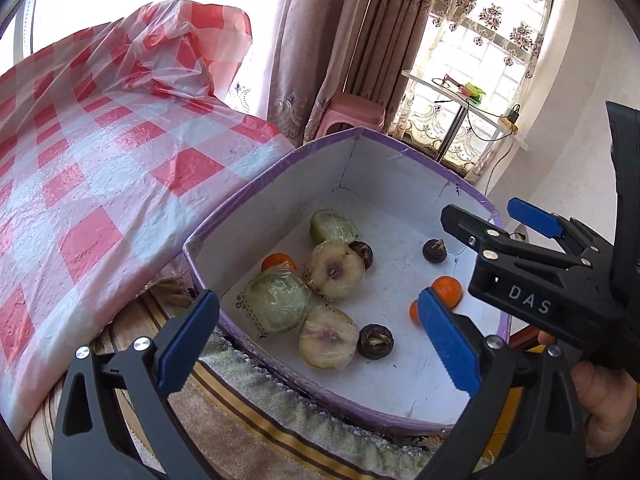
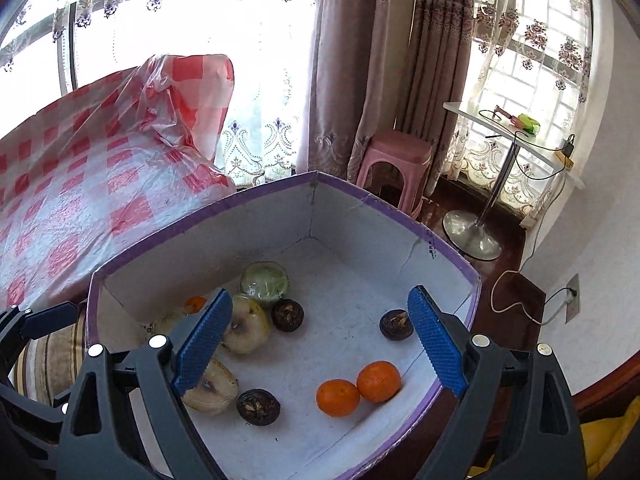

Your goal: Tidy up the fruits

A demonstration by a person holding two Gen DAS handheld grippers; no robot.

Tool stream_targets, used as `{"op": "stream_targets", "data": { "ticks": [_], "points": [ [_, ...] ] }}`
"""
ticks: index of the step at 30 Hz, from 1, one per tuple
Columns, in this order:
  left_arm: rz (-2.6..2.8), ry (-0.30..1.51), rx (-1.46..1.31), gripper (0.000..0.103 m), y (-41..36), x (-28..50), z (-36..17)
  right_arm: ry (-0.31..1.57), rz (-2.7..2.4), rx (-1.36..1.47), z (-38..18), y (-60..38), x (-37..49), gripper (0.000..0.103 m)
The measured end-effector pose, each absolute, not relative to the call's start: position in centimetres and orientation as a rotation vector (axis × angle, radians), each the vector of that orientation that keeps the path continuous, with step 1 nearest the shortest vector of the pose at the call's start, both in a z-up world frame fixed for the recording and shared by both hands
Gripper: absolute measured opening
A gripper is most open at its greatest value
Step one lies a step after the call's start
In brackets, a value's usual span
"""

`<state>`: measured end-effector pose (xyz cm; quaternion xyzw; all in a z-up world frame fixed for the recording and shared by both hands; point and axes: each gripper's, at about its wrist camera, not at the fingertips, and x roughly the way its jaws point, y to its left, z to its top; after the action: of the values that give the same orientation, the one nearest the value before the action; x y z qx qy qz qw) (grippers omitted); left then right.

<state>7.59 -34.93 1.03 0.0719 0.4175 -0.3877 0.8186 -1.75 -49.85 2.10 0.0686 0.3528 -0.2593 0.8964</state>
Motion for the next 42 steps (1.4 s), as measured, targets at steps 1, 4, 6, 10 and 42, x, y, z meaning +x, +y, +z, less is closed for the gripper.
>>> {"op": "stream_targets", "data": {
  "ticks": [1, 4, 6, 10, 42],
  "points": [
    [-0.823, 0.896, 0.149, 0.1, -34.9, 7.7, 1.0, 0.728, -0.54, 0.147, 2.1, -50.0, -1.8, 0.086],
    [-0.82, 0.907, 0.137, 0.1, -34.7, 8.0, 0.8, 0.733, -0.543, 0.149, 2.0, -50.1, -1.8, 0.086],
    [-0.823, 0.905, 0.14, 0.1, -34.8, 7.9, 0.8, 0.734, -0.54, 0.148, 1.9, -50.0, -1.8, 0.086],
    [-0.831, 0.899, 0.169, 0.101, -35.3, 7.6, 0.8, 0.73, -0.539, 0.143, 1.9, -49.8, -1.8, 0.086],
    [-0.79, 0.903, 0.31, 0.101, -37.4, 7.2, 0.3, 0.764, -0.557, 0.168, 0.9, -50.5, -1.6, 0.086]
  ]
}}
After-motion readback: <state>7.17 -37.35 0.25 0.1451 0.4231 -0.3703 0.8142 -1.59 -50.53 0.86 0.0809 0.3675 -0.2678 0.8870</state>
